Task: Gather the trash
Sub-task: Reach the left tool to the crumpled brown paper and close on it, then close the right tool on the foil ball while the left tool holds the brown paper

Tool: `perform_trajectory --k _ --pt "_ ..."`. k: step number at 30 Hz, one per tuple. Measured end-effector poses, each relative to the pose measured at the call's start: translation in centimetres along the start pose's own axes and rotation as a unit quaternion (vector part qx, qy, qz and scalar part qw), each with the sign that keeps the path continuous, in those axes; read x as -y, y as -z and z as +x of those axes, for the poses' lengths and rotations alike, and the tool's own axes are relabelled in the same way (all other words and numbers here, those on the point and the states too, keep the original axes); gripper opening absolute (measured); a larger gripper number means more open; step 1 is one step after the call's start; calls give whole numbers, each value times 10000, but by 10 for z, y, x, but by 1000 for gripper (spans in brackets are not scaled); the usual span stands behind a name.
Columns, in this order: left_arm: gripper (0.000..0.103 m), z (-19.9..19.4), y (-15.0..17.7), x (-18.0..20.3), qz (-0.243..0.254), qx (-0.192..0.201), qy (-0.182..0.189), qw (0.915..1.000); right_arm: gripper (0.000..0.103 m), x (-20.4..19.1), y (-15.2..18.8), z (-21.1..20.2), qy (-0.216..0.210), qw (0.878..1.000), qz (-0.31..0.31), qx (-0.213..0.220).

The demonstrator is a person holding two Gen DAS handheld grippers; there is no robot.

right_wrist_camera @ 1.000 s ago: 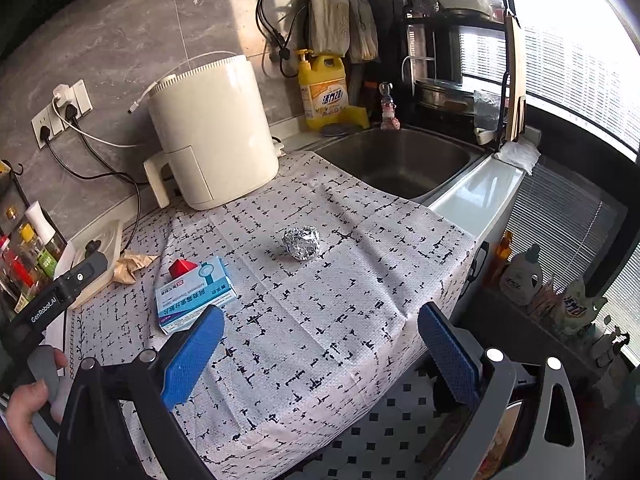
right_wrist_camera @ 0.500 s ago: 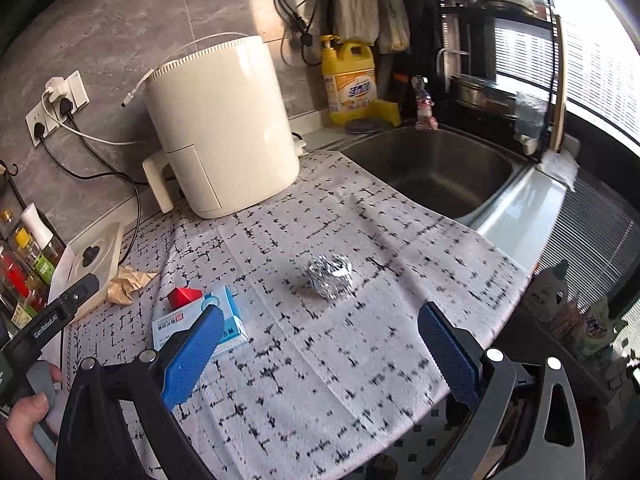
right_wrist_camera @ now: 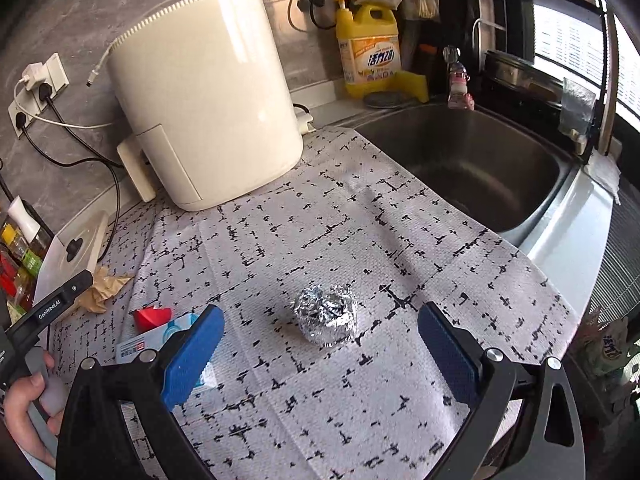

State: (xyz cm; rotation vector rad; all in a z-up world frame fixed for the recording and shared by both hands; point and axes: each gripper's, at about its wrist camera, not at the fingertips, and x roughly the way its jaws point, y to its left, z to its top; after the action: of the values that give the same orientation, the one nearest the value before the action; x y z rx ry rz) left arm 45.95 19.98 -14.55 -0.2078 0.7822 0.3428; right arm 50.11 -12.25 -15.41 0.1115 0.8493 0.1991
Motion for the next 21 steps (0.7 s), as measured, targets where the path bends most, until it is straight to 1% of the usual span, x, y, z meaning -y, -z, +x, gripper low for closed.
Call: perform_trajectory --k 1,2,3,4,5,6,7,8,9,10,11,16,21 --pt "77 5 0 1 19 -54 -30 10000 95 1 0 4 -11 10000 7 -30" --pt "71 12 1 2 34 -157 -62 9999 95 2 -1 8 -22 10000 14 -68" --pt "59 15 1 3 32 -222 -81 9997 94 3 -1 12 -32 9999 17 -97" --pt "50 19 2 3 25 -286 -122 9995 94 3 -1 14 -38 9999 16 -113" --pt "28 23 4 3 12 -356 -135 9993 91 4 -2 17 -45 9999 16 -143" --pt "24 26 5 3 -3 -431 -128 9990 88 4 -2 21 -59 9998 17 -179" --pt "22 25 6 4 0 -402 -166 9991 86 3 -3 23 -69 9998 19 -197" --pt "21 24 6 5 2 -375 -167 9992 79 3 -3 27 -77 9997 24 -223" --pt "20 21 7 5 0 -351 -144 9993 65 3 -2 31 -117 9995 40 -275" --pt "20 19 8 6 5 -324 -141 9994 55 3 -2 33 -165 9993 52 -333" --pt "20 16 8 6 17 -295 -138 9995 43 2 -1 37 -237 9989 59 -412" --pt "20 -1 9 3 57 -127 -64 9999 40 -4 1 23 -314 9993 48 -188" --pt "20 -19 12 0 75 49 171 9998 40 -15 10 -1 -308 9995 28 -55"
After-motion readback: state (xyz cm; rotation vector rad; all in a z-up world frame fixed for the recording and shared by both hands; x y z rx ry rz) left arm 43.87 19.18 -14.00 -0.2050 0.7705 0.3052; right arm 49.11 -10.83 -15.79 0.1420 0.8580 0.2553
